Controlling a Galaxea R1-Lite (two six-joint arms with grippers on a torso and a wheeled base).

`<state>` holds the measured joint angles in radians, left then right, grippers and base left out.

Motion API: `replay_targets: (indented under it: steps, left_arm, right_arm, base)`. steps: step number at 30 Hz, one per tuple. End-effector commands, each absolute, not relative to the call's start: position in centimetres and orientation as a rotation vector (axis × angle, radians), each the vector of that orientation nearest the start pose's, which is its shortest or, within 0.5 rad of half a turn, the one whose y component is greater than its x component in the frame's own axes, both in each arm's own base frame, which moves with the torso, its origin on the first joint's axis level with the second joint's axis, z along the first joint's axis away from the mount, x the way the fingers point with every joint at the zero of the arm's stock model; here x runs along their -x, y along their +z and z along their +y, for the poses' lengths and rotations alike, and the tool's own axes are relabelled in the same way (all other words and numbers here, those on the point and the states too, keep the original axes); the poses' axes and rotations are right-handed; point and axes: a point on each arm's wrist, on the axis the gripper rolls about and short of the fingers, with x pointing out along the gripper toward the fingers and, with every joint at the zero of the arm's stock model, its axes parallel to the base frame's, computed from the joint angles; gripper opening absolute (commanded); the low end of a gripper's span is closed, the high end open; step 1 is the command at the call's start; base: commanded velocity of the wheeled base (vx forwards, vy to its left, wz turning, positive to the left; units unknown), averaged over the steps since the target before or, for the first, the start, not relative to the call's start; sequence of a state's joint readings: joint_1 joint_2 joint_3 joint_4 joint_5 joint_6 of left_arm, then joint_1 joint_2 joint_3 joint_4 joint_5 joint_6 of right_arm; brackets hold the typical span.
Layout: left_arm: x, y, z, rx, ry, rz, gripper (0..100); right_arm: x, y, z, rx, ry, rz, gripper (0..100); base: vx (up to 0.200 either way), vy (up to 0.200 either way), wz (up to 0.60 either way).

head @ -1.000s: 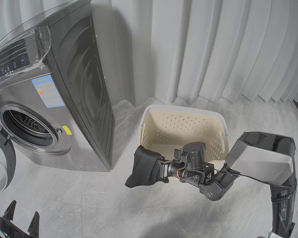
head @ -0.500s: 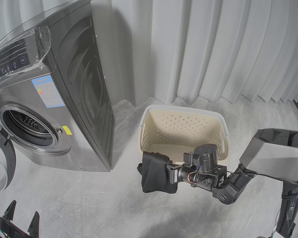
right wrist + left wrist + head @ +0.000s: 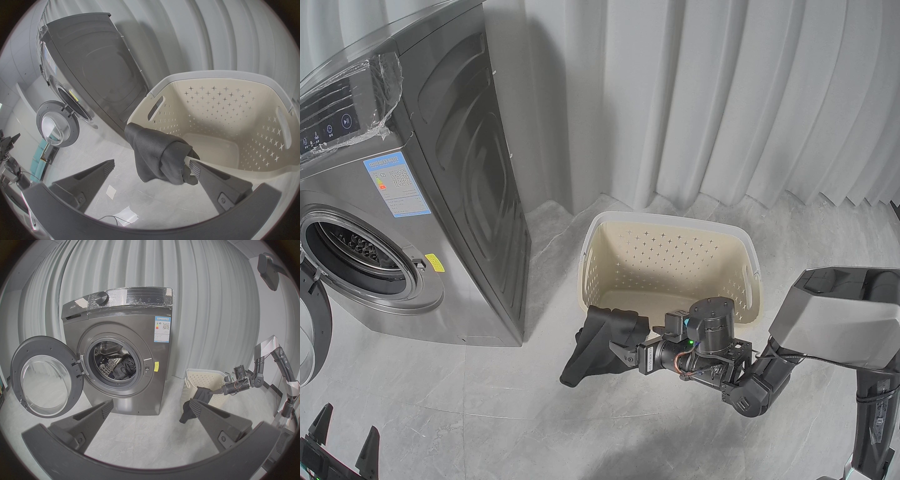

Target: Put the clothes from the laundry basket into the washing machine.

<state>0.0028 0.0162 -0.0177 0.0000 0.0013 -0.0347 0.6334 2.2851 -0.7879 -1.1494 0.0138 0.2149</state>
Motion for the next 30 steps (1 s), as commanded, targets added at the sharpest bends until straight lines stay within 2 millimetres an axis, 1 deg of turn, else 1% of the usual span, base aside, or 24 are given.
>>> replay_targets:
  steps: [1, 5, 10, 13, 15, 16, 21, 26, 29, 30]
  left_arm:
    - [2.2, 7.6, 0.0, 0.035, 0.005, 0.006, 100]
    - [2.2, 7.6, 0.0, 0.035, 0.005, 0.006, 100]
    - [2.2, 7.6, 0.0, 0.035, 0.005, 0.006, 100]
    - [2.2, 7.6, 0.0, 0.035, 0.005, 0.006, 100]
    - [2.2, 7.6, 0.0, 0.035, 0.005, 0.006, 100]
    - [2.2, 7.6, 0.0, 0.035, 0.005, 0.006, 100]
    - [2.2, 7.6, 0.0, 0.035, 0.005, 0.006, 100]
    - [2.2, 7.6, 0.0, 0.035, 0.005, 0.006, 100]
    - [2.2, 7.6, 0.0, 0.035, 0.005, 0.006, 100]
    - [2.2, 7.6, 0.0, 0.035, 0.005, 0.006, 100]
  right_arm:
    - [-31.1, 1.4, 22.9, -0.078, 0.607, 0.41, 100]
    - [-31.7, 1.2, 23.5, -0.071, 0.615, 0.39, 100]
    - [-32.2, 0.4, 24.2, -0.063, 0.634, 0.391, 100]
    - [-32.8, -0.1, 24.7, -0.053, 0.64, 0.378, 100]
    - [-33.1, -0.1, 24.9, -0.055, 0.641, 0.367, 100]
    - [-33.3, -0.1, 25.0, -0.056, 0.642, 0.363, 0]
    - [-33.5, 0.1, 25.1, -0.055, 0.645, 0.343, 0]
    - [-33.6, 0.1, 24.7, -0.052, 0.637, 0.339, 0]
    - [-33.4, 0.7, 24.6, -0.056, 0.64, 0.329, 0]
    - [-33.1, 1.3, 24.3, -0.058, 0.643, 0.319, 0]
  base:
    - [0.0, 0.0, 0.0]
    - [0.0, 0.0, 0.0]
    - [0.0, 0.0, 0.0]
    - [0.0, 0.0, 0.0]
    - [0.0, 0.0, 0.0]
    - [0.0, 0.0, 0.0]
    - [0.0, 0.0, 0.0]
    - [0.0, 0.0, 0.0]
    - [0.0, 0.0, 0.0]
    - [0.0, 0.0, 0.0]
